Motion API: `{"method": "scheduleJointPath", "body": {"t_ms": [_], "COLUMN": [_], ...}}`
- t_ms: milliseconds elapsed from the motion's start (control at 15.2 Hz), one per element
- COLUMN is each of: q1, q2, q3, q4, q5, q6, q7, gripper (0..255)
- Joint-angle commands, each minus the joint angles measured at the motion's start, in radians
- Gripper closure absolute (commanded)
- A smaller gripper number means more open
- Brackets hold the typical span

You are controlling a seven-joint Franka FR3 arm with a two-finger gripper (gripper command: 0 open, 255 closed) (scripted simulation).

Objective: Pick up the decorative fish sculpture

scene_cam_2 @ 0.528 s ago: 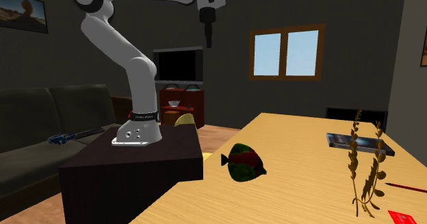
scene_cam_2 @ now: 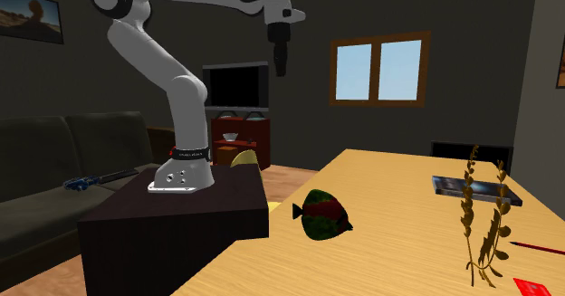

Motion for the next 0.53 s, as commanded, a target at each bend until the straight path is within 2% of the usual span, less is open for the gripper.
{"method": "scheduleJointPath", "body": {"t_ms": [0,462], "q1": [0.0,0.021], "q2": [0.024,0.172], "q3": [-0.06,-0.274], "q4": [-0.024,-0.065], "q5": [-0.018,-0.051], "q6": [0.05,0.229], "q7": [-0.077,-0.338], "gripper": [0,0]}}
